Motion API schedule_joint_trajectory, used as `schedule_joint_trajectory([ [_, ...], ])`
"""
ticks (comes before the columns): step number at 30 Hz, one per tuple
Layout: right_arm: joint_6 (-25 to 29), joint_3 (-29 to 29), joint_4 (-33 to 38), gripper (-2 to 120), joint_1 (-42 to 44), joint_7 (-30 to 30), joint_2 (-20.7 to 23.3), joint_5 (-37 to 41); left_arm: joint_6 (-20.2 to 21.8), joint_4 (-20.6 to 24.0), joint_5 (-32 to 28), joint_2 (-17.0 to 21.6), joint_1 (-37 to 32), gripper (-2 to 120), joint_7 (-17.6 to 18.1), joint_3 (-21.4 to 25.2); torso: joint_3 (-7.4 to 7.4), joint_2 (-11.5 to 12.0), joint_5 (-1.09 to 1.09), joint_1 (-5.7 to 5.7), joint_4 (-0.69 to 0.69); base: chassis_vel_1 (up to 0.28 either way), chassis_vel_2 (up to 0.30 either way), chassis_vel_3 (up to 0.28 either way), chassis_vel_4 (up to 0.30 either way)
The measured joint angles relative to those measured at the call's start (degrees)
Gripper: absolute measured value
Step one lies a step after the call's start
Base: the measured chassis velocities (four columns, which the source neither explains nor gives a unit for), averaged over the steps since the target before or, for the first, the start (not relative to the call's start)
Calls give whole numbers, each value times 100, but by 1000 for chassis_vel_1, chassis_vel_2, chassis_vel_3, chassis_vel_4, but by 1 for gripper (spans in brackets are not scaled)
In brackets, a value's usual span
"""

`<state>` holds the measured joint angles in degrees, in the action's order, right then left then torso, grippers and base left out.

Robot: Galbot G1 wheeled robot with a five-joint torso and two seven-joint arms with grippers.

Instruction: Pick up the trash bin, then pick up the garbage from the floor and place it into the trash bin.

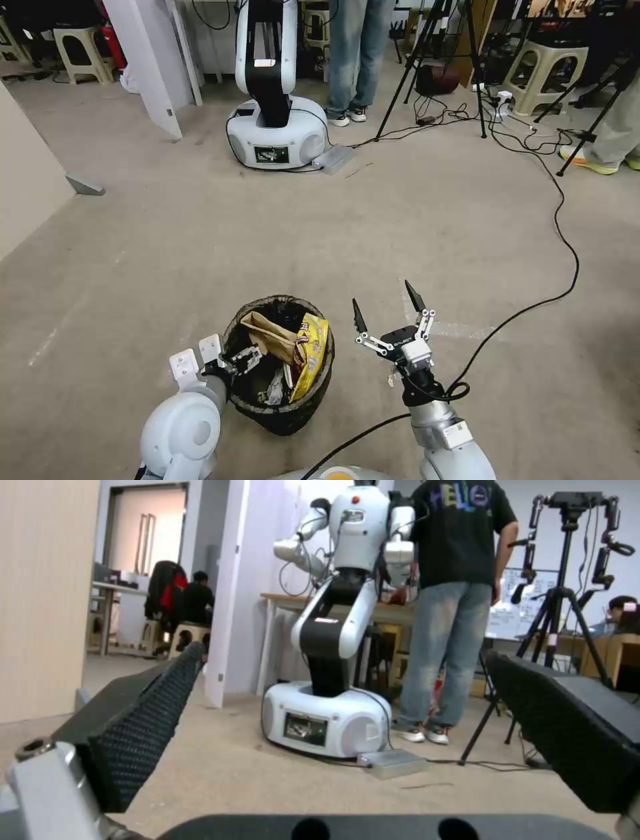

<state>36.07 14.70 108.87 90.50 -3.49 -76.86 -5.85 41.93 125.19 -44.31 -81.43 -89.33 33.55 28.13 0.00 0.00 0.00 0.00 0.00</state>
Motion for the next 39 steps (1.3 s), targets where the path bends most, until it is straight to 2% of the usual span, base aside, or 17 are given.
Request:
schedule_joint_trajectory([
  [12, 13, 4, 6, 100, 16, 13, -6, -18, -152, 333, 432, 13, -96, 100, -107, 16, 0, 0, 0, 0, 0, 0, 0, 0, 0],
  [15, 16, 6, 20, 100, 20, 6, -15, -29, -407, 541, 1072, 15, -234, 100, -301, -16, 0, 0, 1, 0, 0, 0, 0, 0, 0],
  [20, -6, 10, 42, 100, 16, -137, -41, -39, -689, 675, 1576, 27, -358, 100, -530, -58, 0, 0, 0, 0, 0, 0, 0, 0, 0],
  [23, -164, 96, 139, 100, 21, -467, -119, -83, -1885, 765, 2636, 15, -617, 100, -990, -147, 0, 0, 0, 0, 1, 0, 0, 0, 0],
  [24, -164, 96, 139, 100, 21, -467, -119, -83, -1885, 765, 2636, 15, -617, 100, -990, -147, 0, 0, 0, 0, 1, 0, 0, 0, 0],
  [25, -240, 171, 205, 100, 51, -577, -167, -126, -2526, 732, 3294, -17, -743, 100, -1230, -163, 0, 0, -1, 0, 1, 0, 0, 0, 0],
  [26, -304, 229, 267, 100, 91, -653, -203, -169, -2954, 656, 3777, -45, -839, 100, -1401, -175, 0, 0, -1, 0, 1, 0, 0, 0, 0],
  [27, -304, 229, 267, 100, 91, -653, -203, -169, -2954, 656, 3777, -45, -839, 100, -1401, -175, 0, 0, -1, 0, 1, 0, 0, 0, 0],
  [30, -520, 407, 489, 100, 269, -921, -336, -401, -4375, 229, 4899, -131, -1032, 100, -1682, -226, 0, 0, 1, 0, 0, 0, 0, 0, 0],
  [31, -520, 407, 489, 100, 269, -921, -336, -401, -4375, 229, 4899, -131, -1032, 100, -1682, -226, 0, 0, 1, 0, 0, 0, 0, 0, 0],
  [34, -670, 450, 634, 100, 457, -1089, -481, -582, -5153, -113, 5243, -189, -1129, 100, -1772, -297, 0, 0, 1, 0, 0, 0, 0, 0, 0],
  [35, -670, 450, 634, 100, 457, -1089, -481, -582, -5153, -113, 5243, -189, -1129, 100, -1772, -297, 0, 0, 1, 0, 0, 0, 0, 0, 0],
  [38, -666, 449, 614, 100, 569, -1121, -615, -722, -5689, -371, 5443, -243, -1185, 100, -1789, -358, 0, 0, 1, 0, 0, 0, 0, 0, 0],
  [39, -666, 449, 614, 100, 569, -1121, -615, -722, -5689, -371, 5443, -243, -1185, 100, -1789, -358, 0, 0, 1, 0, 0, 0, 0, 0, 0],
])
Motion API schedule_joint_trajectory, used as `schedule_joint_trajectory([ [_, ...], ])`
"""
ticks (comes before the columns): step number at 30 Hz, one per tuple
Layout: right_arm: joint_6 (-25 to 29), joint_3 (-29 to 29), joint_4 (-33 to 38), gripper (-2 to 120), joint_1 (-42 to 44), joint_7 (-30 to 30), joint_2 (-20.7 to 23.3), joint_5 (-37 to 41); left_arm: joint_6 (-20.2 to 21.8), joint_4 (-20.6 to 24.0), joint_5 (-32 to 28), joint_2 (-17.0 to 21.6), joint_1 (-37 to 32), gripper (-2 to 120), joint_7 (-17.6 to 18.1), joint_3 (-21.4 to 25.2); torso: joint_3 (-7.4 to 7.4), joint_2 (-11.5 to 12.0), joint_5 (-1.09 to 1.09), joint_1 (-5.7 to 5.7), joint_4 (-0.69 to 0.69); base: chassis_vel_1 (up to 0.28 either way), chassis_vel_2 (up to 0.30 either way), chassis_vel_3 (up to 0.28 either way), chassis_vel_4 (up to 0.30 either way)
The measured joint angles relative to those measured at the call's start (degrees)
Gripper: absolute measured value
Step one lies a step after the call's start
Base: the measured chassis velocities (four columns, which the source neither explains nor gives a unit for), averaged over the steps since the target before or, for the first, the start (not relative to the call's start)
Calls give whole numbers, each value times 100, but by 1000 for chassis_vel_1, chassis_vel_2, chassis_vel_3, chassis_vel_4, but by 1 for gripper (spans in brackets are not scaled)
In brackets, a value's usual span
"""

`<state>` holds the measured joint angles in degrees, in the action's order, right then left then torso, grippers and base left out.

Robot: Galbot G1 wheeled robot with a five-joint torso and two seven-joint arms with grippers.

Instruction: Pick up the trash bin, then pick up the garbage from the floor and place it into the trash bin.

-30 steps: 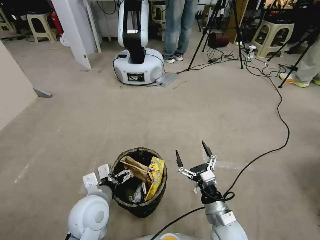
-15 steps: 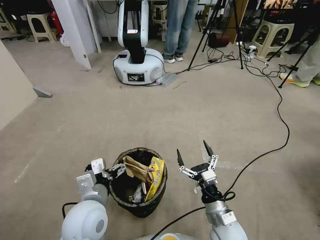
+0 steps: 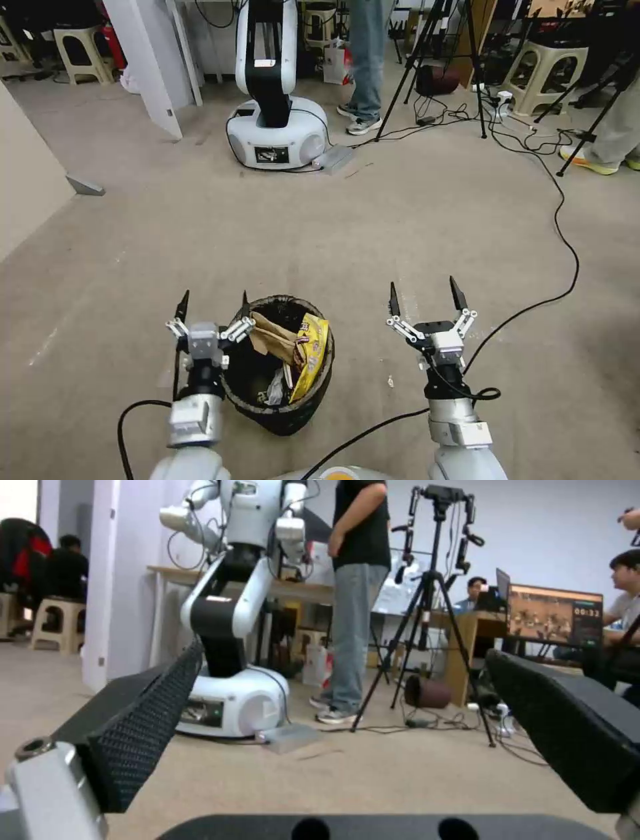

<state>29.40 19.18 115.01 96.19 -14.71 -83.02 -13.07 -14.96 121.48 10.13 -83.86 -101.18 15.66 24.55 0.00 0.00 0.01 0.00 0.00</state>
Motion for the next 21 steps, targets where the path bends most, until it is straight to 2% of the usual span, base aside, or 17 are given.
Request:
schedule_joint_trajectory([
  [3, 82, -3, -107, 100, 24, -1, -67, -80, -292, -170, 136, -51, -56, 100, 28, -30, 1, 0, -1, 0, 0, 0, 0, 0, 0],
  [7, 122, 54, -149, 100, 18, 14, -71, -116, -458, -285, 174, -77, -141, 100, 71, -32, 1, 0, -1, 0, 1, 0, 0, 0, 0],
  [21, 128, 94, -156, 100, 24, 70, -55, -133, -467, -304, 146, -77, -170, 100, 100, -30, 1, 0, -1, 0, 0, 0, 0, 0, 0],
])
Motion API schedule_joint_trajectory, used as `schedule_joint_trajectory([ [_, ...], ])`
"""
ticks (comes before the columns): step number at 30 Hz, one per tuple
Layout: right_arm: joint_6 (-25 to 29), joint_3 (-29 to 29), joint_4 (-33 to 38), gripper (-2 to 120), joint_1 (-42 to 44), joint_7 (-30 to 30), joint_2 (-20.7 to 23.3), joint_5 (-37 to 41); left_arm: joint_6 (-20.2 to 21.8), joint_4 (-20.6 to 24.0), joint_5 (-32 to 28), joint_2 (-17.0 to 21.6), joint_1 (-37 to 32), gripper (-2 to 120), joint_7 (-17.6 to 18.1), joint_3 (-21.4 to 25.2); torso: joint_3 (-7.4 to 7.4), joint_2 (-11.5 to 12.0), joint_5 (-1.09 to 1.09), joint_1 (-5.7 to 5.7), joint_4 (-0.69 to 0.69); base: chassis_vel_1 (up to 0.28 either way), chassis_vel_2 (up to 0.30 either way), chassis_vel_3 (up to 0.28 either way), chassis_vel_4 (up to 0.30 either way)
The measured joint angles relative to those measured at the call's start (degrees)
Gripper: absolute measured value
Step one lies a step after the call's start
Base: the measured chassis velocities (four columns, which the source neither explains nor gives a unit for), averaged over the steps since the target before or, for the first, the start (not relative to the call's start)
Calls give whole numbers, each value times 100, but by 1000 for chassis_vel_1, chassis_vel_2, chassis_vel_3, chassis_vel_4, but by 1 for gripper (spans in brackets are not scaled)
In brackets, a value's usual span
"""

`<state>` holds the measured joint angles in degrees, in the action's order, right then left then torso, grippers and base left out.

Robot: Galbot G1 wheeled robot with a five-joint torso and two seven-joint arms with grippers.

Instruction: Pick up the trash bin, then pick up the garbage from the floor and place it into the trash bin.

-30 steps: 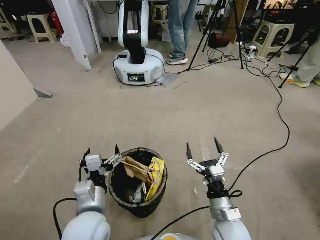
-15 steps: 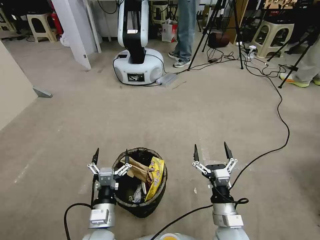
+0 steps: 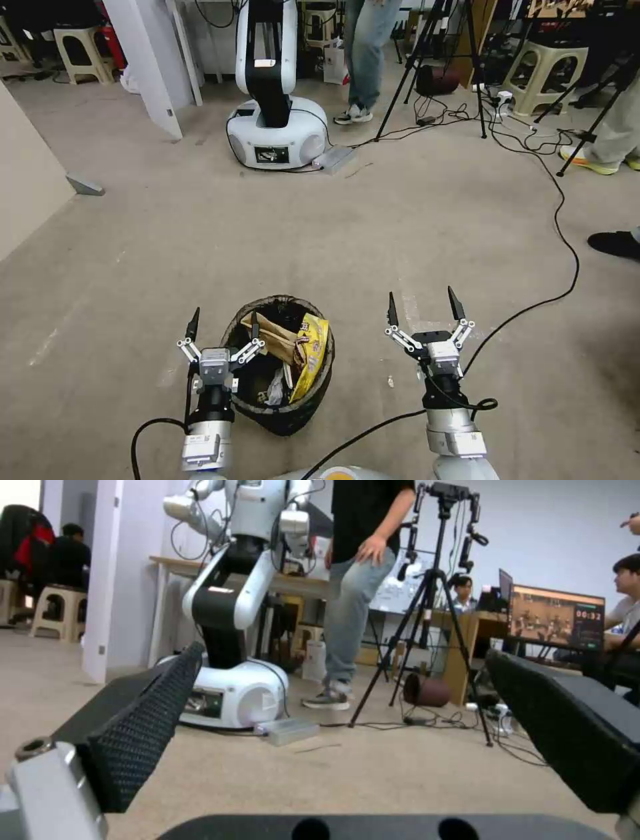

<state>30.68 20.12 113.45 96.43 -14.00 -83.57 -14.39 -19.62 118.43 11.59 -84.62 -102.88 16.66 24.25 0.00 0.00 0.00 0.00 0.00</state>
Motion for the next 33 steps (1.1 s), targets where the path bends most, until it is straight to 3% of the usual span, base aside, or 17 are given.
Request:
schedule_joint_trajectory([
  [33, 6, -5, -3, 100, -7, 7, 6, 9, 45, 12, -27, 5, 6, 100, 12, 5, 0, 0, 0, 0, 0, 0, 0, 0, 0],
])
